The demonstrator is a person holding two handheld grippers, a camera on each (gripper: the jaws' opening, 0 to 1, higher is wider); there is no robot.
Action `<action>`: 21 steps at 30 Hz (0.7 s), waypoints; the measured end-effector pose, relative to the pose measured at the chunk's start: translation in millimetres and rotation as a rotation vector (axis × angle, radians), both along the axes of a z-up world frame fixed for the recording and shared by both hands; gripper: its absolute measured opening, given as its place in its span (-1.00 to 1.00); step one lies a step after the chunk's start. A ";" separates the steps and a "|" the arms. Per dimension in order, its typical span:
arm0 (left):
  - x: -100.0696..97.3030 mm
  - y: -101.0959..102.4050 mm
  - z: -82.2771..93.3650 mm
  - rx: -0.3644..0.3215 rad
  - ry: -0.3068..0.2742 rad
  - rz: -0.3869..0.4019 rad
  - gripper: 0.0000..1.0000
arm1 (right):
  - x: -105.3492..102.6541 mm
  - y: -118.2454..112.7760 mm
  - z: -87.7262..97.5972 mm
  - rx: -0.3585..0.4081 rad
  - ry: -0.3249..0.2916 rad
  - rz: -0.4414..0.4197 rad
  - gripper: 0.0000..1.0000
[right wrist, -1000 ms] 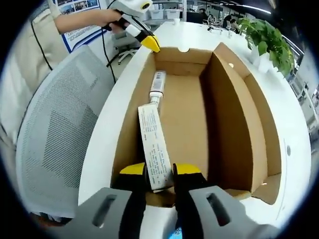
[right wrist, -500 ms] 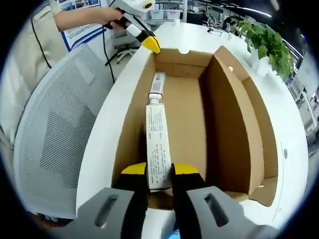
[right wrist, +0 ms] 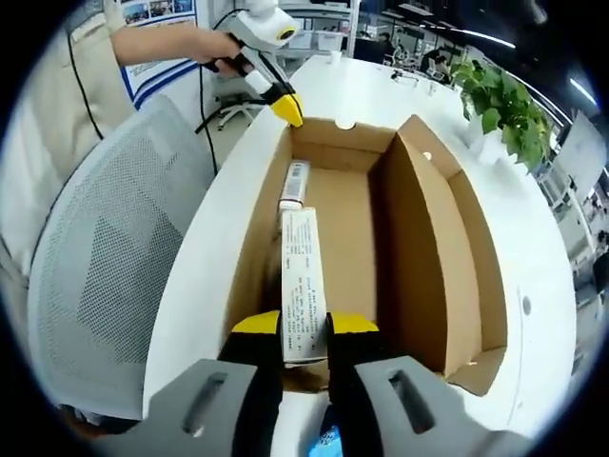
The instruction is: Operate the shoe box by opening the lid, removing the specified soft item, and placing it in the target area until the item is outside and the box remains undamaged.
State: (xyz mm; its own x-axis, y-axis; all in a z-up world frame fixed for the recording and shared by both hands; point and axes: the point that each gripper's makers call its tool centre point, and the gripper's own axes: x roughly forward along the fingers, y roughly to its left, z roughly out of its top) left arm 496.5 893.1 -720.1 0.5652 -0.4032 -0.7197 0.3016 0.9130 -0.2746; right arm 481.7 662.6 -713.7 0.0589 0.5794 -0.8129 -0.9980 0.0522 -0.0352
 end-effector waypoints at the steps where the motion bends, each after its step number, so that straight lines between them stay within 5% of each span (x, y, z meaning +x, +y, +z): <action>1: -0.5 -0.5 0.3 0.002 -0.002 -0.001 -0.93 | 0.5 0.3 3.1 0.007 -0.002 -0.005 -0.72; 21: -2.7 -2.1 1.9 0.017 -0.005 0.002 -0.94 | 13.0 -11.6 66.2 0.081 -0.074 -0.029 -0.72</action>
